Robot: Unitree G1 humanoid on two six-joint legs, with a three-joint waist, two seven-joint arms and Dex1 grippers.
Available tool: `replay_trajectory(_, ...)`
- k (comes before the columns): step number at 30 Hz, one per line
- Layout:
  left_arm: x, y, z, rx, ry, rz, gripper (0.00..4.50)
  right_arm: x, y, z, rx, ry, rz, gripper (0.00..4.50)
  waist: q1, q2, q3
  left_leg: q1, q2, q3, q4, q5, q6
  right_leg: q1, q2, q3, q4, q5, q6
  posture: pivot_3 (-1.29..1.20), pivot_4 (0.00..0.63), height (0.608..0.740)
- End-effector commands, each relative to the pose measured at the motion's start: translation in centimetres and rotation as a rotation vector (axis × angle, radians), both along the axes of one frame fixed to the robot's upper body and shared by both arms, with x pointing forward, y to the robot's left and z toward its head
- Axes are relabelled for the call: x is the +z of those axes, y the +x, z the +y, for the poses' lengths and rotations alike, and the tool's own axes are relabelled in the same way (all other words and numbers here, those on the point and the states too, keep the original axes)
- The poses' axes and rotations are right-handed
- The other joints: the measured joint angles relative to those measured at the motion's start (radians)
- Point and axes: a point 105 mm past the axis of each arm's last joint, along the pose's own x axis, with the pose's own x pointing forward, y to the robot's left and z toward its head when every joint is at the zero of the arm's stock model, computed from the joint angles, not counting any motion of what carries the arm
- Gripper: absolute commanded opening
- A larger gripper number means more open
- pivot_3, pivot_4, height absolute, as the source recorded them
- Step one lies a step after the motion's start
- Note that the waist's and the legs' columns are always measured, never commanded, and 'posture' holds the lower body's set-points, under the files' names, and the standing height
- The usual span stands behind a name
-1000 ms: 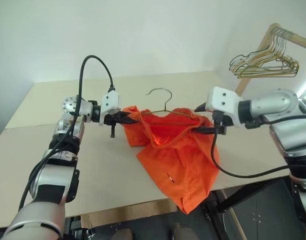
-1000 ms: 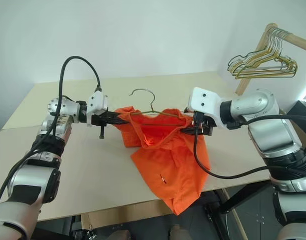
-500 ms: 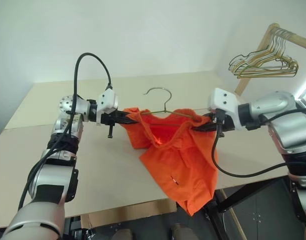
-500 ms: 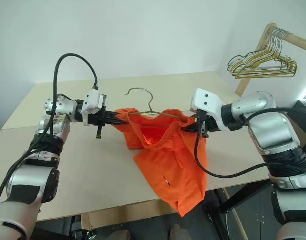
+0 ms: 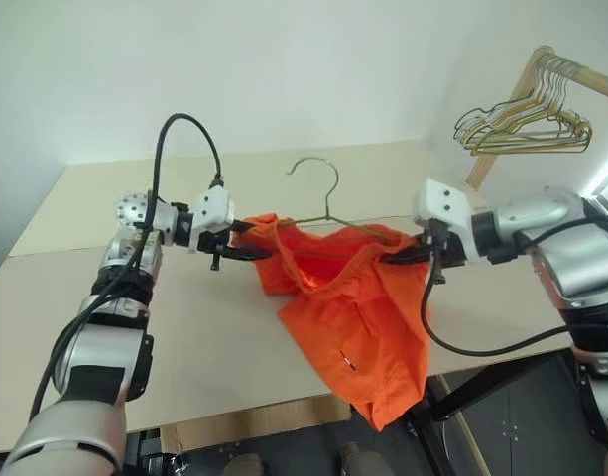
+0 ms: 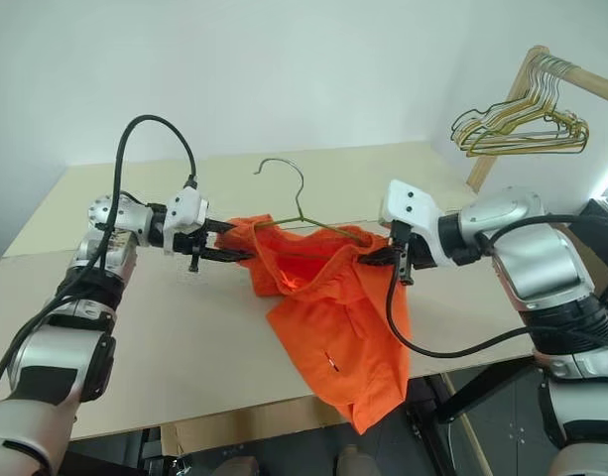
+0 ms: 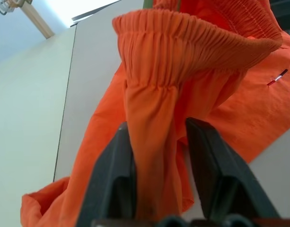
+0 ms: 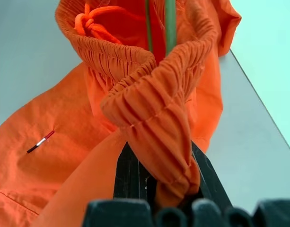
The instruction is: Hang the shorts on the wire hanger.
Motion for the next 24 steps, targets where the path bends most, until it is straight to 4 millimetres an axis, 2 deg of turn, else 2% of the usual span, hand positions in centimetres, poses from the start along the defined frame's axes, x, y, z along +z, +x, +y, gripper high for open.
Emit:
replay_trajectory(1, 2.0, 0.5, 2.0, 0.064, -0.012, -0.066, 3.07, 1.8, 0.0, -1.0, -0.03, 0.039, -0.05, 0.0, -0.003, 0.0, 0.0, 0.0, 0.0, 0.0, 0.0, 0.0, 0.0, 0.0, 0.0, 0.0, 0.0, 0.0, 0.0, -0.03, 0.0, 0.74)
replay_trajectory(5, 0.7, 1.1, 4.1, 0.164, 0.084, -0.082, 4.4, 1.8, -0.3, -1.6, -0.033, 0.054, -0.075, 0.0, 0.001, 0.0, 0.0, 0.0, 0.0, 0.0, 0.0, 0.0, 0.0, 0.0, 0.0, 0.0, 0.0, 0.0, 0.0, -0.02, 0.0, 0.74)
replay_trajectory(9, 0.7, 1.7, 5.0, 0.234, 0.084, -0.099, 4.45, 1.9, -0.4, -2.6, -0.065, 0.054, -0.076, 0.0, 0.006, 0.0, 0.0, 0.0, 0.0, 0.0, 0.0, 0.0, 0.0, 0.0, 0.0, 0.0, 0.0, 0.0, 0.0, -0.02, 0.0, 0.74)
replay_trajectory(14, 4.4, 2.7, 3.9, 0.277, -0.139, -0.163, 4.45, 3.4, 0.4, -4.7, -0.262, 0.117, -0.054, 0.0, 0.014, 0.0, 0.0, -0.002, 0.0, -0.001, 0.001, 0.0, 0.0, 0.0, 0.0, -0.001, 0.0, 0.0, 0.0, -0.05, 0.0, 0.74)
replay_trajectory(16, 6.2, 2.2, 3.1, 0.218, -0.245, -0.167, 4.45, 4.3, 1.5, -6.3, -0.452, 0.196, -0.032, 0.0, 0.01, 0.0, 0.0, -0.002, 0.0, -0.001, 0.001, 0.0, 0.0, -0.001, 0.0, -0.001, 0.0, 0.0, 0.0, -0.08, 0.0, 0.74)
replay_trajectory(19, 8.9, 0.7, 1.5, 0.09, -0.42, -0.156, 4.45, 4.4, 1.5, -8.7, -0.651, 0.235, -0.006, 0.0, 0.006, 0.0, 0.0, -0.003, 0.0, 0.0, 0.001, 0.0, 0.0, -0.001, -0.001, -0.001, 0.001, 0.0, 0.0, -0.11, 0.0, 0.74)
replay_trajectory(24, 10.6, -0.8, -0.2, 0.007, -0.516, -0.159, 4.45, 3.4, 0.9, -11.5, -0.927, 0.252, 0.085, 0.0, -0.017, 0.003, -0.002, -0.003, 0.0, -0.001, 0.001, 0.0, 0.001, -0.001, -0.001, 0.0, 0.0, 0.0, 0.0, -0.13, 0.0, 0.74)
